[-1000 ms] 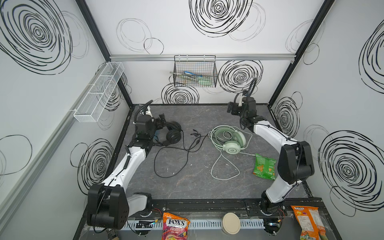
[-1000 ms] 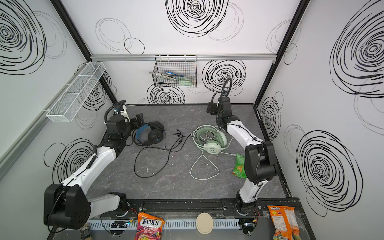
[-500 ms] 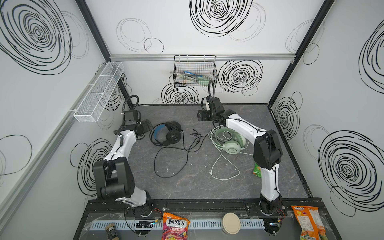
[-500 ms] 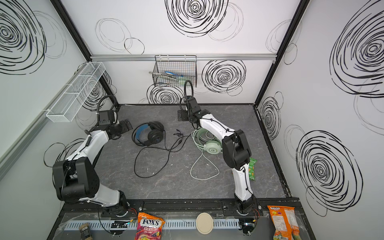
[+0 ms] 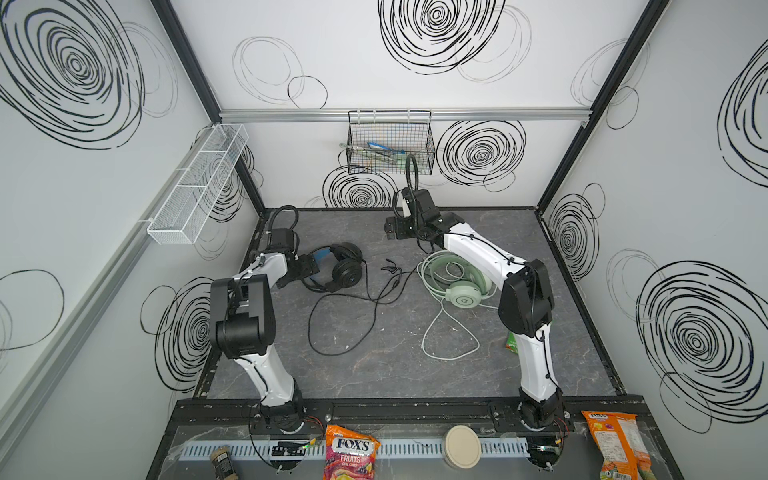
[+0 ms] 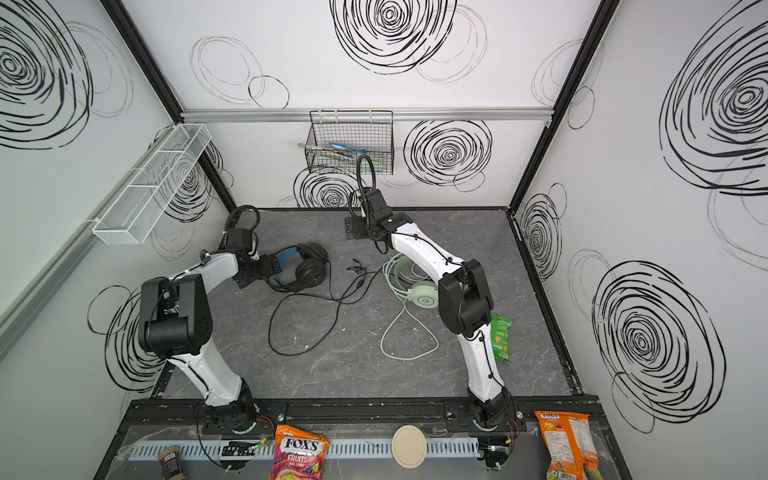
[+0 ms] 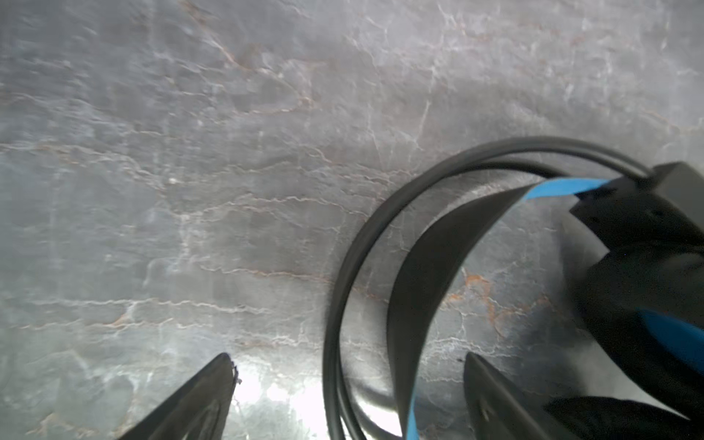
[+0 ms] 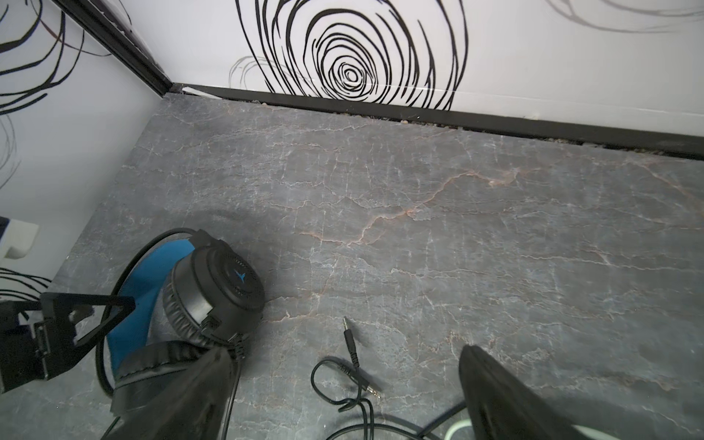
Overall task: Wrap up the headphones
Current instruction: 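Grasp the black headphones' headband with the left gripper while the right arm advances, then lift the black headphones with the left gripper while the right gripper lowers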
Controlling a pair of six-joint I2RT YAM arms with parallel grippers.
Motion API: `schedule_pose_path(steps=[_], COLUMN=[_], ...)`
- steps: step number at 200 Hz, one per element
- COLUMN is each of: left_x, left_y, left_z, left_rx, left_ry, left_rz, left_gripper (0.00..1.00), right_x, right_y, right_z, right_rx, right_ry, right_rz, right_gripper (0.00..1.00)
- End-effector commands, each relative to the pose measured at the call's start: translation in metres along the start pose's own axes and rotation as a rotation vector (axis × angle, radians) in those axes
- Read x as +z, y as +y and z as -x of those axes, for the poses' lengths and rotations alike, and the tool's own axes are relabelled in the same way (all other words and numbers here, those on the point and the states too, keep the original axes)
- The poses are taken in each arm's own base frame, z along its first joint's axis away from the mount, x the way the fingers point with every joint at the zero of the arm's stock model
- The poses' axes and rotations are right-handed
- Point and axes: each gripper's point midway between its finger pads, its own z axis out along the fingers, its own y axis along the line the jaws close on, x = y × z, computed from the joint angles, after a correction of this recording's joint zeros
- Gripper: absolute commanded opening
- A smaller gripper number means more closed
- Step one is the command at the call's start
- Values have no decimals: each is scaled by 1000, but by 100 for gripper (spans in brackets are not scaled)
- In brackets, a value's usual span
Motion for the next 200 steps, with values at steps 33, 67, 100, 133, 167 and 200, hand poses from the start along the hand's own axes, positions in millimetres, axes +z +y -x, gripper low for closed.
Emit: schedule_pose_path(steps=[33, 67, 100, 133, 167, 200], left_x=[25, 36, 40, 35, 26, 5], left_y=[0, -1, 0, 2, -3, -17], left_z=[6, 2, -2, 1, 9, 28], left_rx=[13, 44, 53, 52, 41, 37], left_ry=[19, 35, 45, 30, -2, -62], left_rz=[36, 75, 89, 96, 78, 43], left_gripper=[98, 82, 64, 43, 22, 6], right_x=[-4, -18, -42, -77, -129, -163], right_y=[5, 5, -4, -19, -41, -40], right_z=[5, 21, 42, 57, 58, 27], right_rx=[1, -6, -12, -30, -64, -138], right_ry=[2, -37, -89, -141, -194, -207], right_rz=[17, 17, 6, -9, -40, 83], right_gripper=[97, 97, 97, 97, 97, 97])
